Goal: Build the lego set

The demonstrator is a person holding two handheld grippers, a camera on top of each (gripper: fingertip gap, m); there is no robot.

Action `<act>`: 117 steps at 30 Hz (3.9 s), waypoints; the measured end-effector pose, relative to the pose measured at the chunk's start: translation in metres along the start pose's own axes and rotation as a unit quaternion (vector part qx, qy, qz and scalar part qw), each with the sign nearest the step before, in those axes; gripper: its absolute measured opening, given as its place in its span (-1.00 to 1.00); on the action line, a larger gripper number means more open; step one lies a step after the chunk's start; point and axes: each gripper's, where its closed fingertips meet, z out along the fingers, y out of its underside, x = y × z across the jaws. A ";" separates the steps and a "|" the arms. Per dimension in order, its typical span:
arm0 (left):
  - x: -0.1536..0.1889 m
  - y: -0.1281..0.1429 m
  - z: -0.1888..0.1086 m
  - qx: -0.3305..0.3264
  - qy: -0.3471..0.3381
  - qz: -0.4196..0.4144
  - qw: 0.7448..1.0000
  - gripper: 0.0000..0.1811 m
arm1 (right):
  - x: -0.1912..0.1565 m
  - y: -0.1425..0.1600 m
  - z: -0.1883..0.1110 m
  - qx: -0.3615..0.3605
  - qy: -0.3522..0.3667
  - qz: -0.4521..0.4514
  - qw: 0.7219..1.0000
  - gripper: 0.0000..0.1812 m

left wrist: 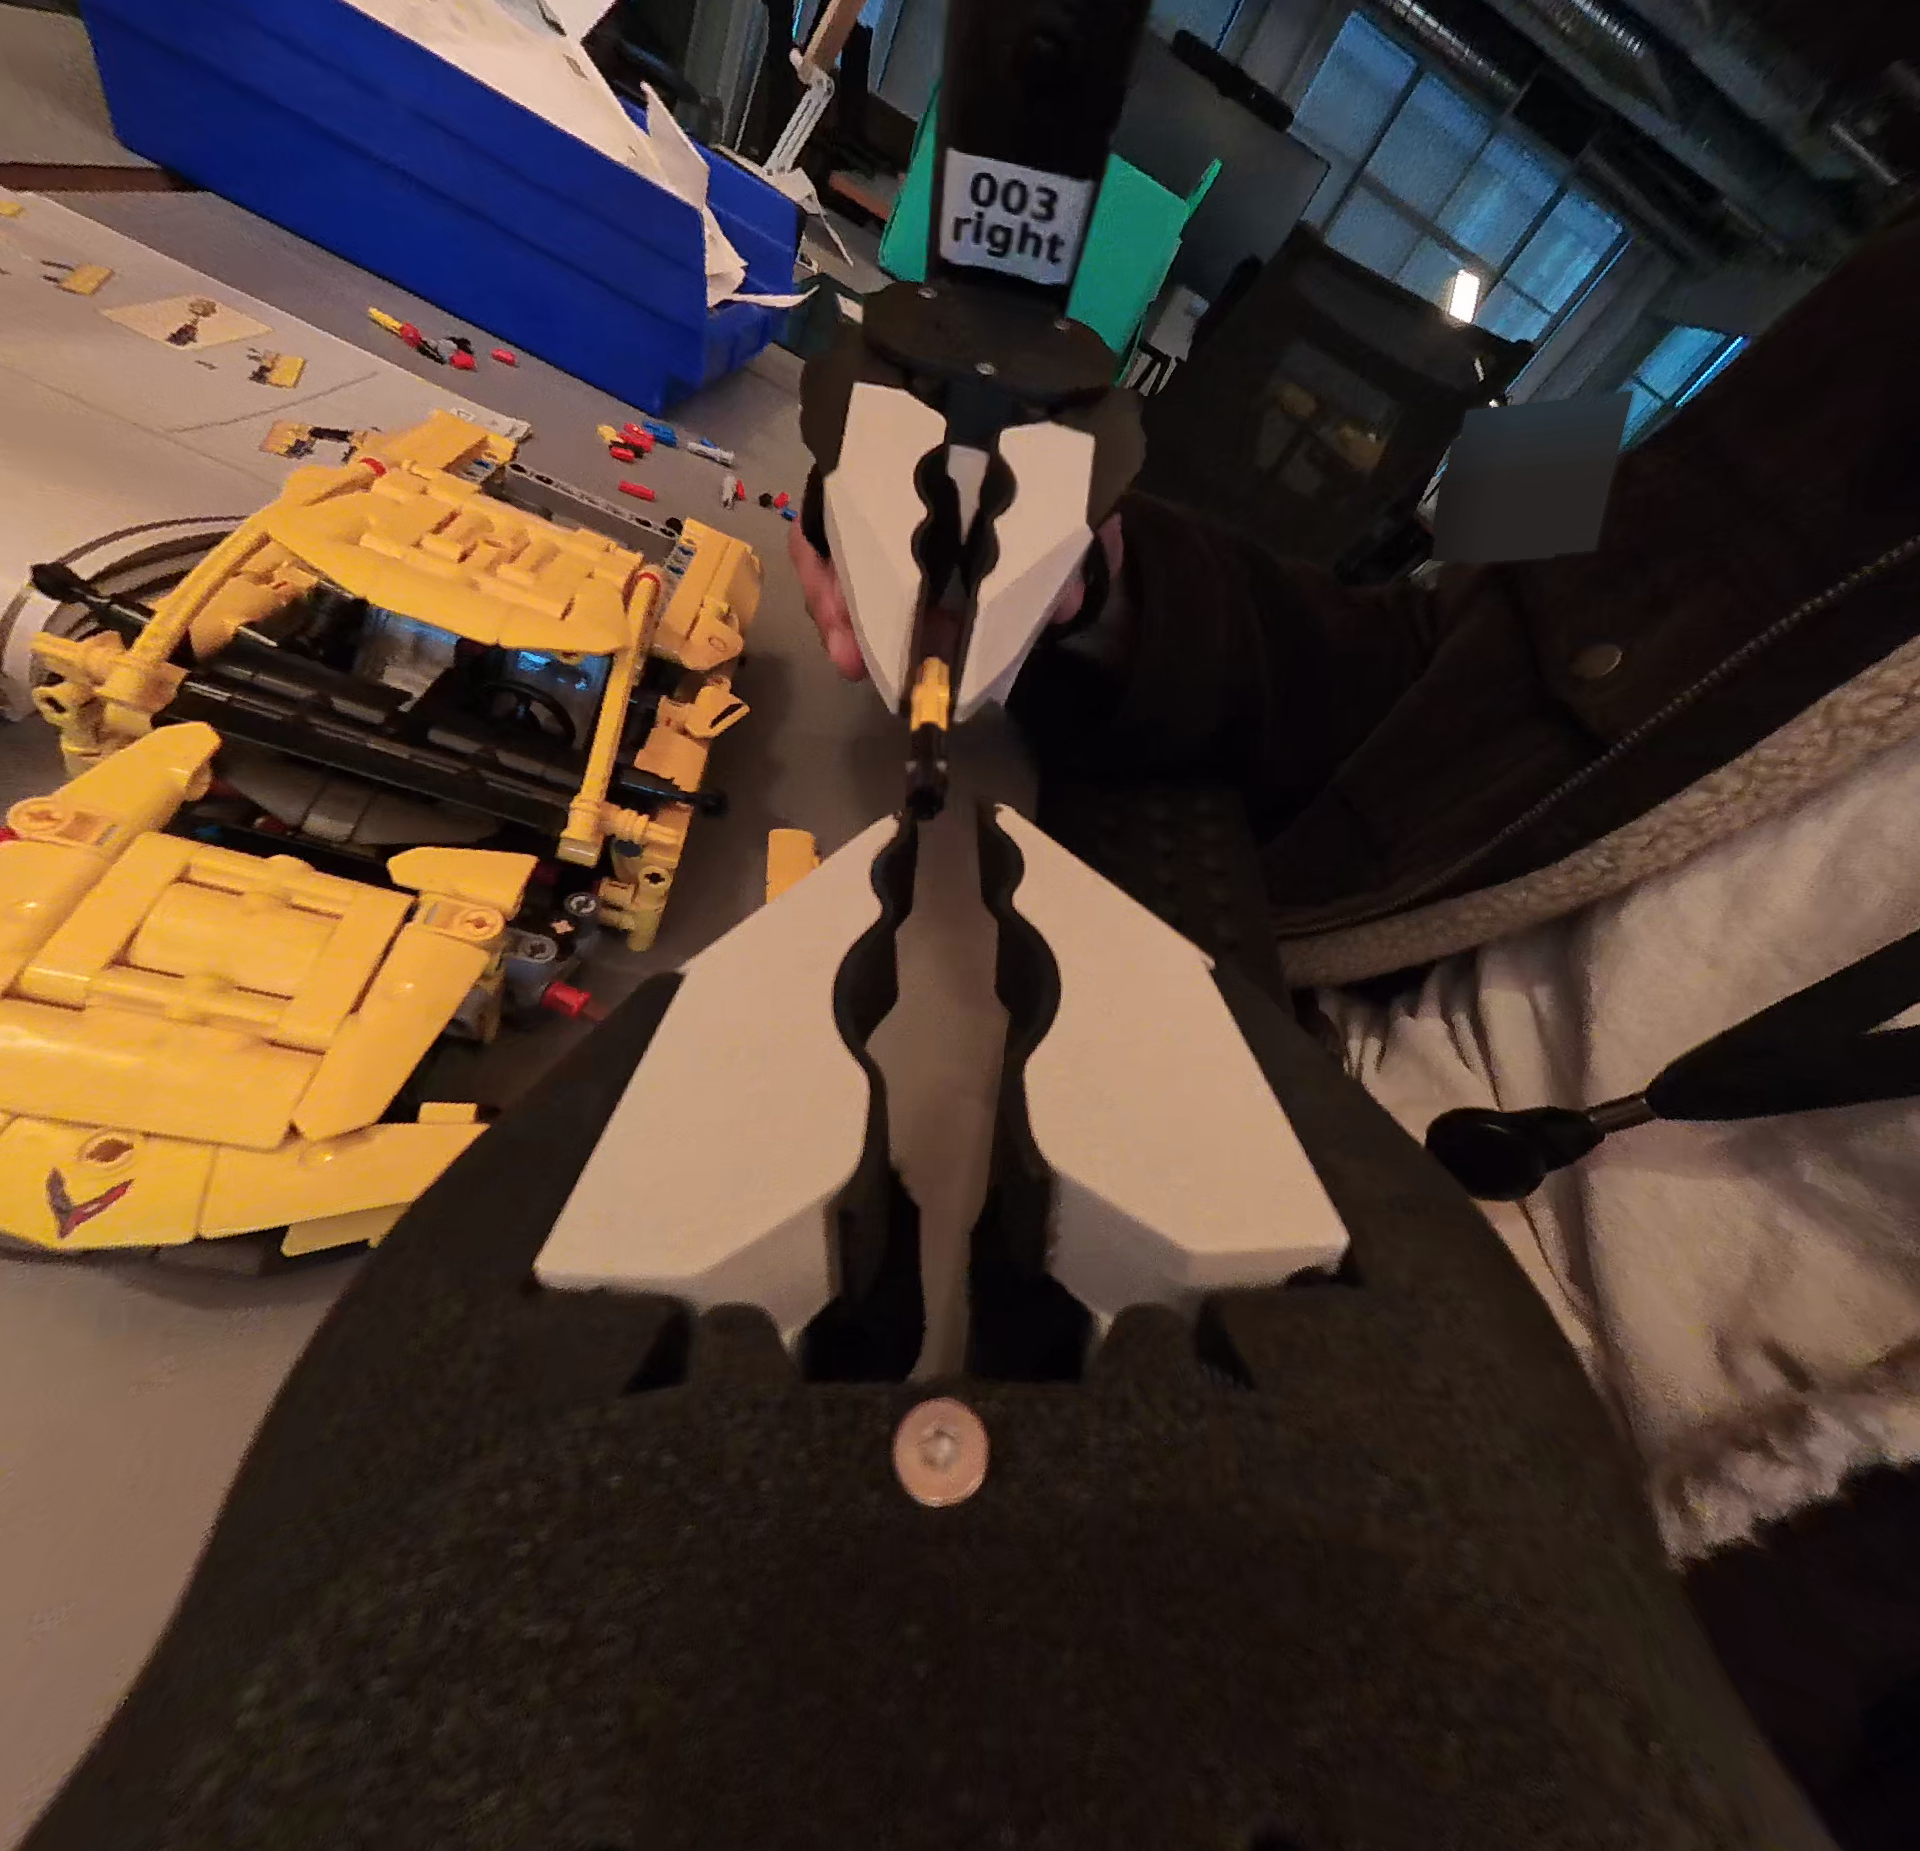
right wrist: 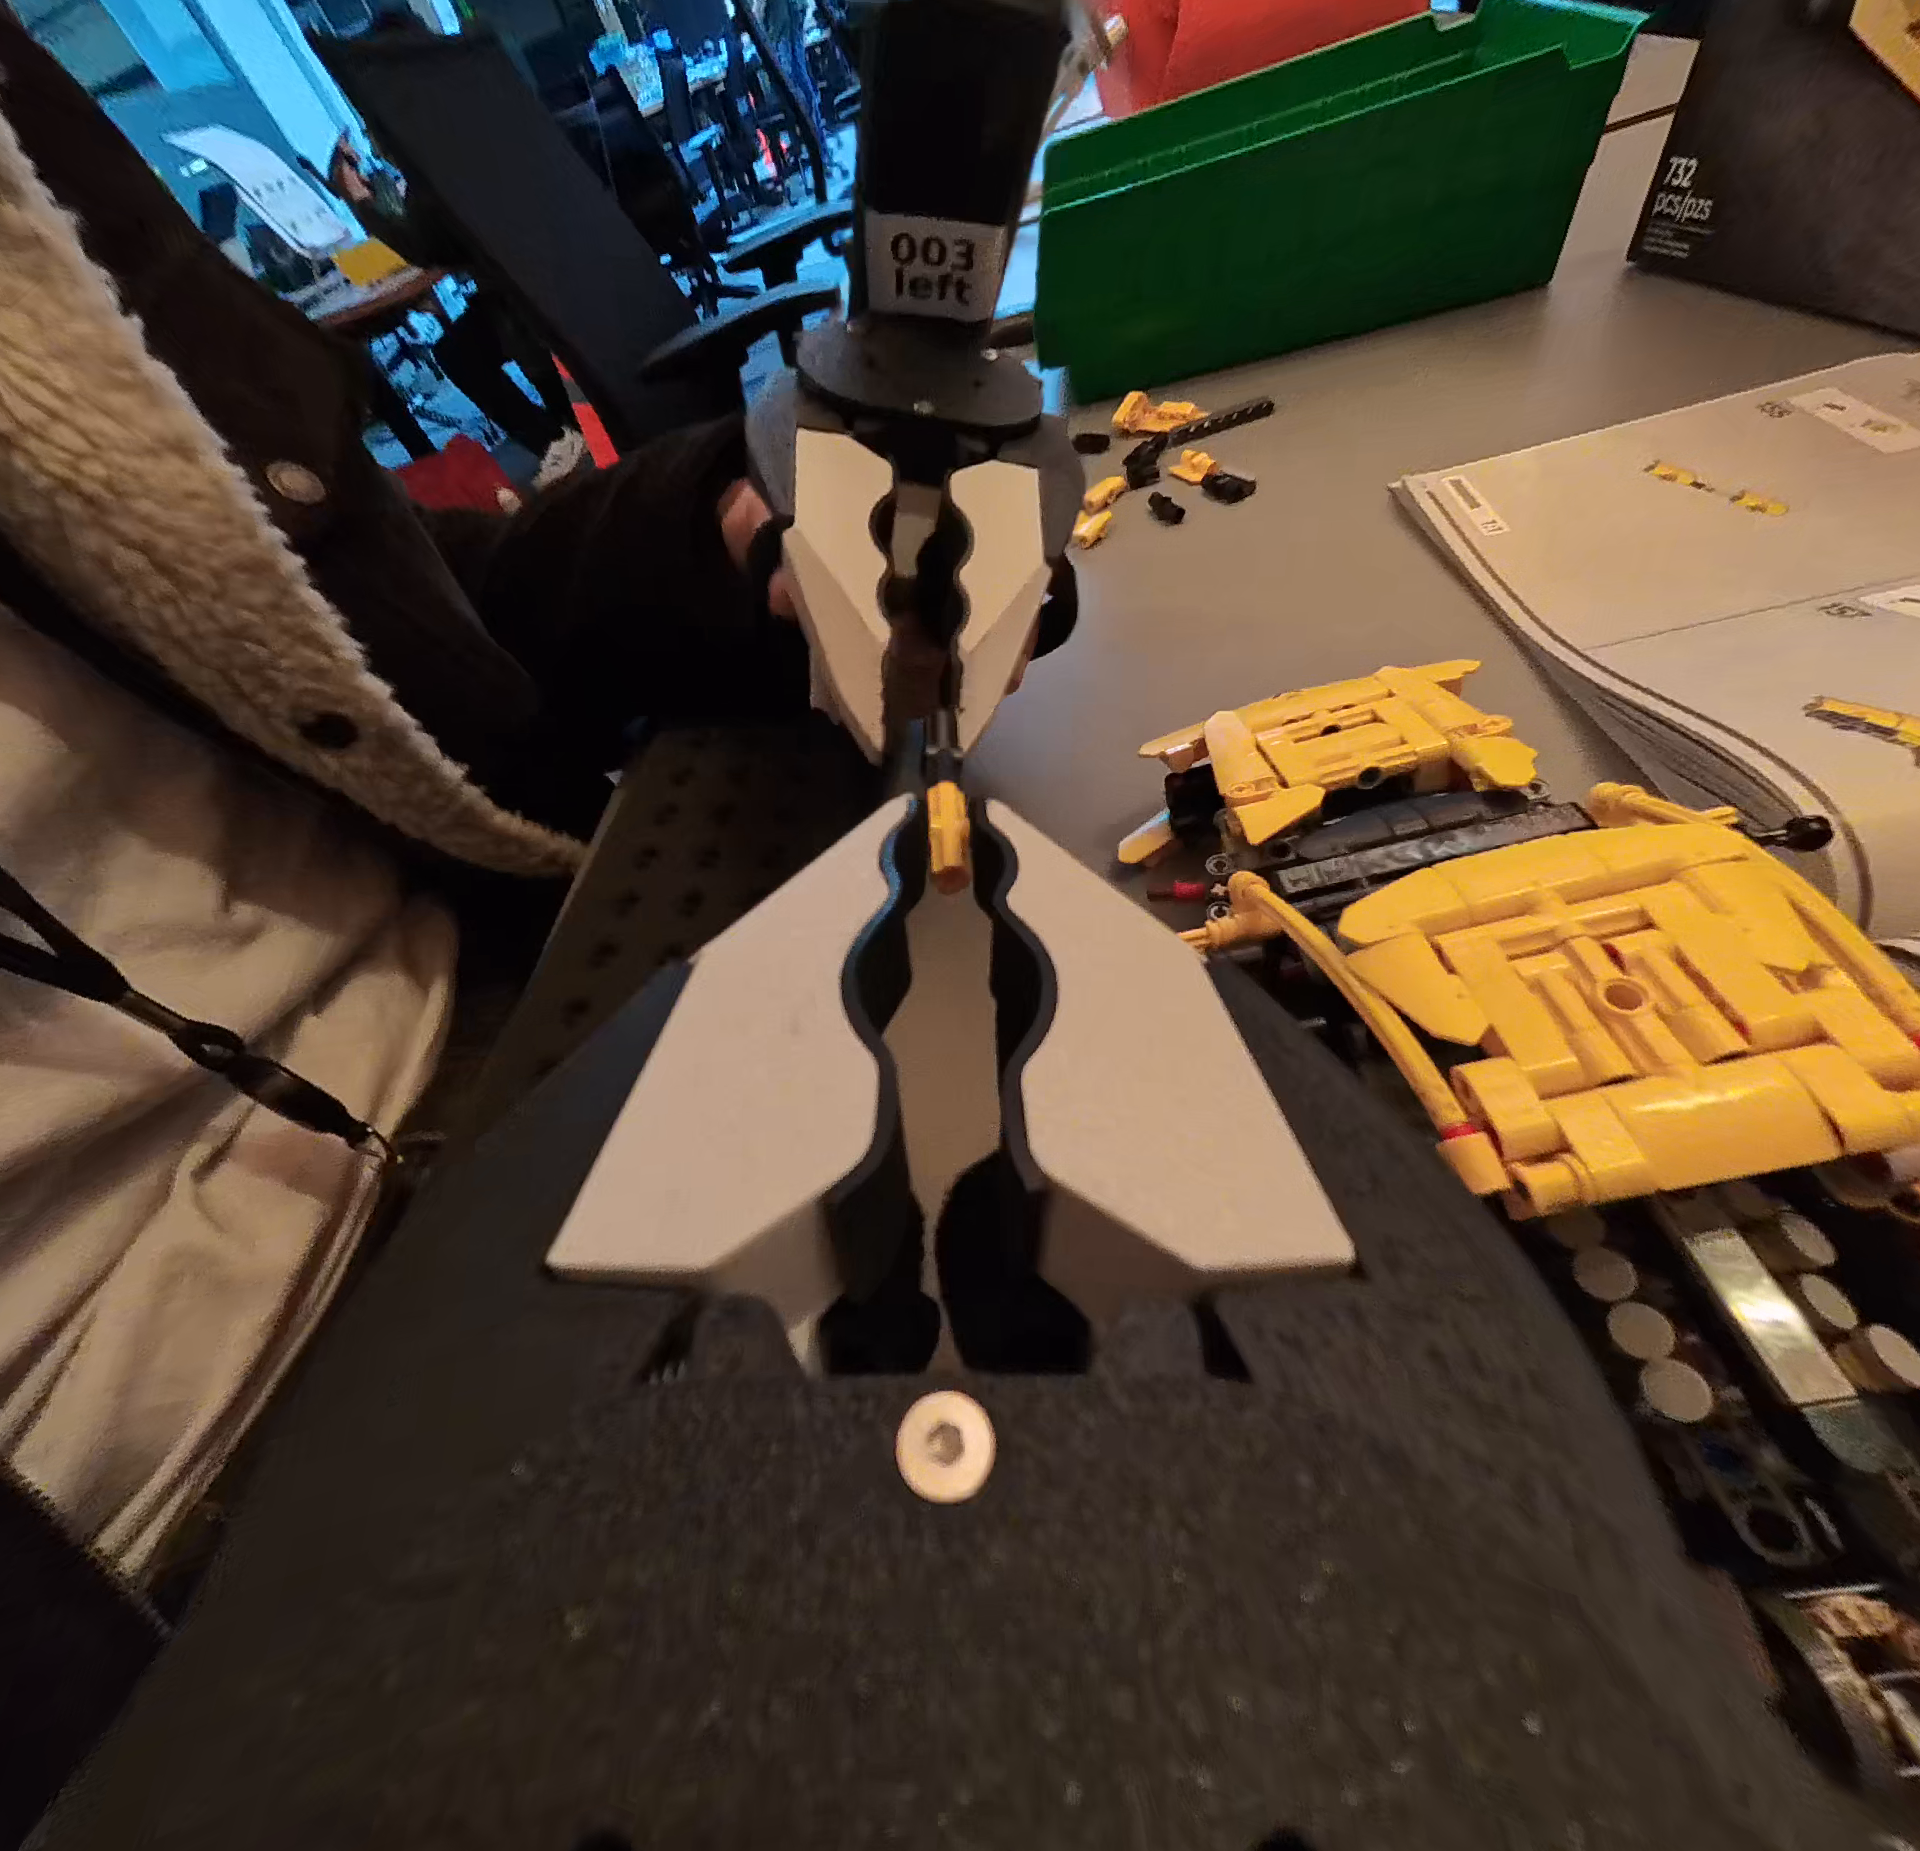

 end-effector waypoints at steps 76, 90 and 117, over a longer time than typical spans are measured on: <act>-0.023 0.080 0.068 -0.305 -0.091 0.177 0.931 -0.92 | 0.019 0.103 -0.017 -0.224 0.069 -0.112 0.966 -0.46; -0.025 0.081 0.065 -0.293 -0.096 0.166 0.937 -0.90 | 0.023 0.102 -0.017 -0.223 0.086 -0.116 0.964 -0.56; -0.027 0.081 0.053 -0.299 -0.097 0.206 0.927 -0.91 | 0.024 0.101 -0.014 -0.222 0.087 -0.115 0.964 -0.56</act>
